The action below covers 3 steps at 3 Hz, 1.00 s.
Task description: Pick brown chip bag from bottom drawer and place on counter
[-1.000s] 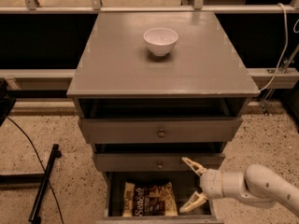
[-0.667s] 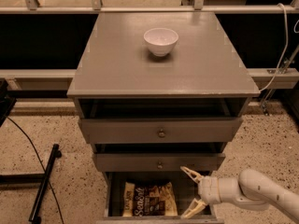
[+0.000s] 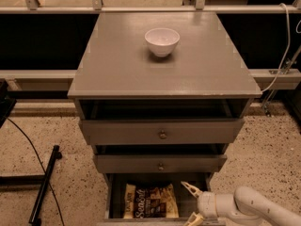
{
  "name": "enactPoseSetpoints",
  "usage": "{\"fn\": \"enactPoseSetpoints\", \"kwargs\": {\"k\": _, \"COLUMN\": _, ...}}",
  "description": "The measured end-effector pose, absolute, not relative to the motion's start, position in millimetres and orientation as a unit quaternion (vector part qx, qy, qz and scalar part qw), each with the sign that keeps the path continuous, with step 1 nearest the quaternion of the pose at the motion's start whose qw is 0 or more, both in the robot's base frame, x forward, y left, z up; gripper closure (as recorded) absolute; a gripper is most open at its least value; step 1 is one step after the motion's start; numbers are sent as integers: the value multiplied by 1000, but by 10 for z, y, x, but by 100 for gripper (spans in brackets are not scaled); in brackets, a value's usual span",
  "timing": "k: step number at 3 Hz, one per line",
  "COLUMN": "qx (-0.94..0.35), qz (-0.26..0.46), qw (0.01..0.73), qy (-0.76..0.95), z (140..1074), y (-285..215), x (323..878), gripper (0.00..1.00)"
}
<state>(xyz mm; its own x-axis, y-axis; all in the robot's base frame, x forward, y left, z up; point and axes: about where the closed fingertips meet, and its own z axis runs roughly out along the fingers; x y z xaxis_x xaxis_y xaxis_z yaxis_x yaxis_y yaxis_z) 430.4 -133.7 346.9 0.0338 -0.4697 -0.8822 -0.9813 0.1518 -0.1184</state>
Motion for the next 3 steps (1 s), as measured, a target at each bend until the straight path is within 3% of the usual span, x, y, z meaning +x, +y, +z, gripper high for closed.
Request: {"fn": "enactPoseSetpoints", "kwargs": {"k": 3, "qx": -486, "qz": 292, "qw": 425, "qy": 706, "z": 2701, "y": -1378, "x": 4897, "gripper": 0}}
